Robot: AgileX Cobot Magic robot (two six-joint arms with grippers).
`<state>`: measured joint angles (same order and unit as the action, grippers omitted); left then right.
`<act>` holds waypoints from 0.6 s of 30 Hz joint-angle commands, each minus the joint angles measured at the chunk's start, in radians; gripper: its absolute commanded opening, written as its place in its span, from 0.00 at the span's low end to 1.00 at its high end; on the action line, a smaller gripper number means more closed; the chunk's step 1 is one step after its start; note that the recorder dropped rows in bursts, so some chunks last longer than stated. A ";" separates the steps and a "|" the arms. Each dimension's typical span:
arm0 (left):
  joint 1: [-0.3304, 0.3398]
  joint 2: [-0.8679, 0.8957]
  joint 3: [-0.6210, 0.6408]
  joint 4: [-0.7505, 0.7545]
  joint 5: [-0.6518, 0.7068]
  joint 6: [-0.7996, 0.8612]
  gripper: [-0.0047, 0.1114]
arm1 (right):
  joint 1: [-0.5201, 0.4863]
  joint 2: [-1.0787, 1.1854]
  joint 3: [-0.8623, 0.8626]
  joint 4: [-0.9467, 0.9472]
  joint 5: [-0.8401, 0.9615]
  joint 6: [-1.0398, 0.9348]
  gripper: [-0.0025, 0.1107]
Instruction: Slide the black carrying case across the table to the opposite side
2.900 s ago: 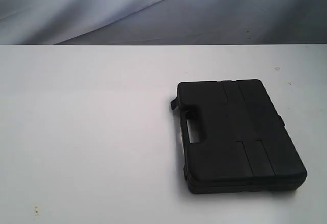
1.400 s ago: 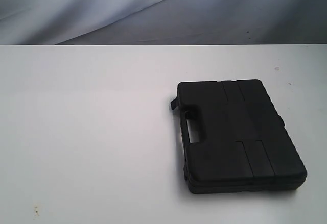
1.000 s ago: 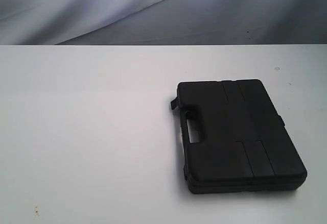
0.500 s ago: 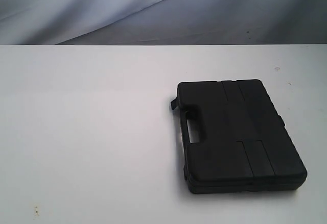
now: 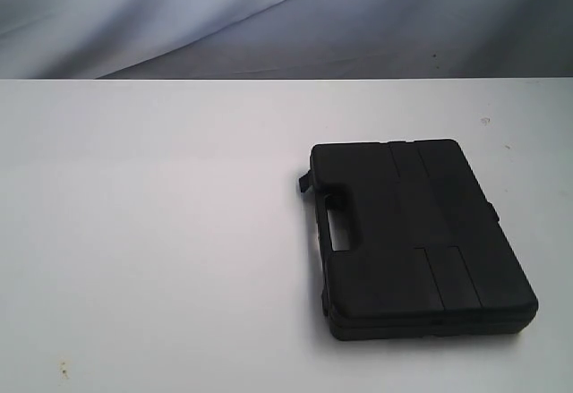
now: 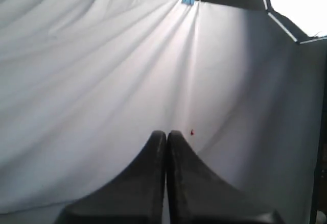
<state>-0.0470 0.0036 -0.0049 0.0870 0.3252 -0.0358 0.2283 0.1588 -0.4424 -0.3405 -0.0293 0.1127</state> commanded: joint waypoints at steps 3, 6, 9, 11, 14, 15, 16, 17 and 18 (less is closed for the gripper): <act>0.002 -0.004 0.005 0.002 -0.006 -0.007 0.04 | -0.008 0.228 -0.131 0.007 0.098 -0.007 0.02; 0.002 -0.004 0.005 0.002 -0.006 -0.007 0.04 | 0.006 0.340 -0.192 0.015 0.153 -0.007 0.02; 0.002 -0.004 0.005 0.002 -0.006 -0.007 0.04 | 0.043 0.452 -0.264 0.024 0.243 -0.007 0.02; 0.002 -0.004 0.005 0.002 -0.006 -0.007 0.04 | 0.074 0.521 -0.314 0.047 0.296 -0.007 0.02; 0.002 -0.004 0.005 0.002 -0.006 -0.007 0.04 | 0.113 0.608 -0.384 0.082 0.371 -0.007 0.02; 0.002 -0.004 0.005 0.002 -0.006 -0.007 0.04 | 0.122 0.640 -0.407 0.096 0.400 -0.007 0.02; 0.002 -0.004 0.005 0.002 -0.006 -0.007 0.04 | 0.127 0.664 -0.424 0.095 0.421 -0.007 0.02; 0.002 -0.004 0.005 0.002 -0.006 -0.007 0.04 | 0.135 0.693 -0.443 0.097 0.440 -0.007 0.02; 0.002 -0.004 0.005 0.002 -0.006 -0.007 0.04 | 0.142 0.719 -0.457 0.108 0.449 -0.007 0.02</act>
<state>-0.0470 0.0036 -0.0049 0.0870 0.3252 -0.0358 0.3502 0.8143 -0.8563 -0.2599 0.3645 0.1127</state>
